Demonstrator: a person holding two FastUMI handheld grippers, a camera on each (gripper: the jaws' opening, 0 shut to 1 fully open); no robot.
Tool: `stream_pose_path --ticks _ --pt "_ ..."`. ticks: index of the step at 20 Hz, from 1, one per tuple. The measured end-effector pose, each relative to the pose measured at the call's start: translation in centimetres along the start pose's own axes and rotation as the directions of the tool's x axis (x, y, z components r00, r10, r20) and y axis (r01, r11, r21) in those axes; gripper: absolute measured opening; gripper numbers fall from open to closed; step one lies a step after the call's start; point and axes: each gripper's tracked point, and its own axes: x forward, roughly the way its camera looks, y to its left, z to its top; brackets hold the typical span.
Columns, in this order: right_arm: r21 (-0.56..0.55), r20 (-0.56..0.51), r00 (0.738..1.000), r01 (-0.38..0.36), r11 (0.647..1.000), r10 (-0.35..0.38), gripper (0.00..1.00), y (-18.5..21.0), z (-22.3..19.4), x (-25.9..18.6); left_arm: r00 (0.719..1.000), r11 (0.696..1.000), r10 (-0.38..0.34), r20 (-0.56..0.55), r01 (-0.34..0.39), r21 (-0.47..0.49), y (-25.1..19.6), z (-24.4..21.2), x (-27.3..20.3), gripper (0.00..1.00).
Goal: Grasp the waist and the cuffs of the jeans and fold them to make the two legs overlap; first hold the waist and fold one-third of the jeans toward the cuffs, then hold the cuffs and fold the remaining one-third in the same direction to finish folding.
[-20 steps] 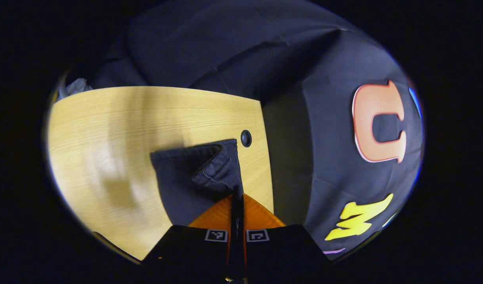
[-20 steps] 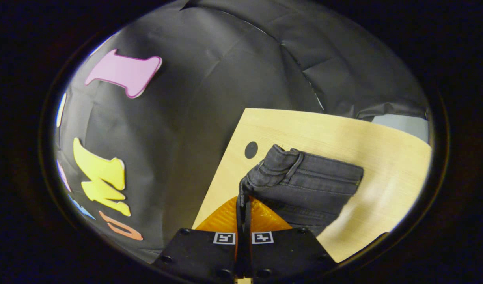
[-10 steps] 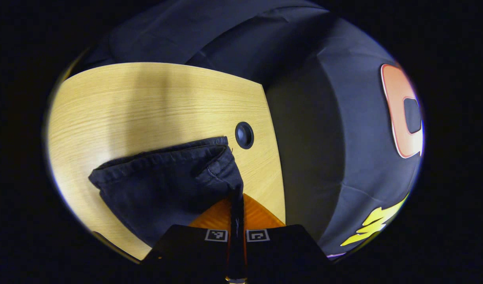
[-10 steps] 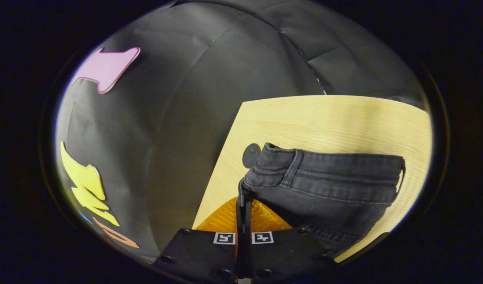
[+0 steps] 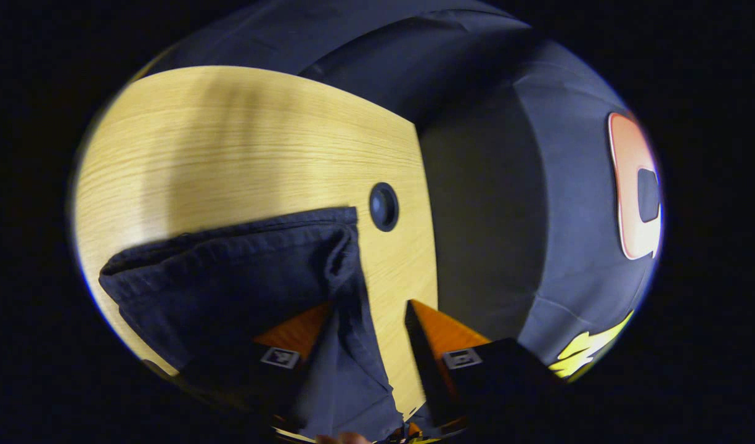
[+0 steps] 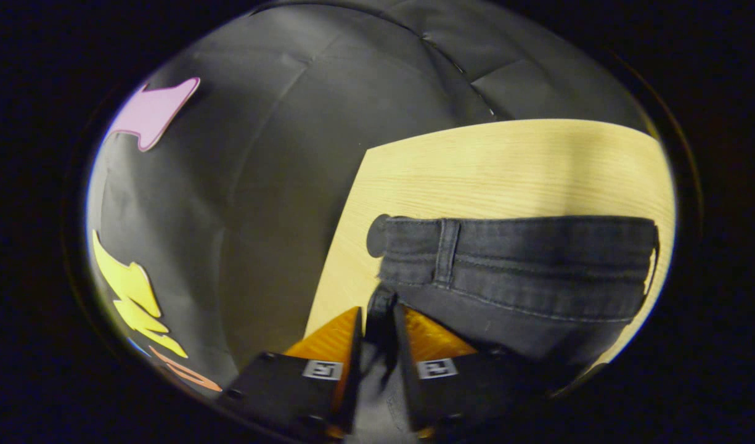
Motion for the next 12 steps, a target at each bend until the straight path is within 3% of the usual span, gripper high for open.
stream_pose_path --ticks 2,3,4,5,6,9,12 --pt "-0.075 0.012 1.0 -0.004 0.997 0.005 0.64 0.8 -0.1 -0.3 0.999 0.994 0.037 0.003 -0.037 0.101 -0.2 -0.7 -0.3 0.98" --pt "-0.115 0.017 1.0 -0.011 0.993 0.013 0.79 1.5 0.0 -0.8 1.0 0.992 0.03 0.003 -0.03 0.126 -0.6 -1.2 -0.7 0.99" --pt "-0.139 0.021 0.999 -0.039 0.99 0.042 0.82 2.6 0.1 -1.3 1.0 0.99 0.01 0.015 -0.012 0.142 -1.3 -1.3 -1.3 0.99" --pt "-0.15 0.034 0.996 -0.072 0.986 0.078 0.99 3.9 0.4 -1.9 1.0 0.987 -0.004 0.03 -0.001 0.163 -1.9 -1.0 -1.7 0.99" --pt "-0.167 0.055 0.993 -0.094 0.981 0.105 0.91 5.0 0.9 -2.5 0.998 0.982 -0.013 0.055 0.002 0.189 -2.6 -0.9 -2.2 0.99" --pt "-0.248 0.105 0.981 -0.134 0.96 0.164 0.9 7.5 2.1 -5.1 0.994 0.96 -0.051 0.098 0.022 0.277 -4.5 -0.9 -4.4 0.99" --pt "-0.335 0.111 0.975 -0.147 0.931 0.194 0.9 9.3 1.8 -7.7 0.983 0.915 -0.108 0.148 0.04 0.401 -6.5 -1.6 -7.5 0.99"
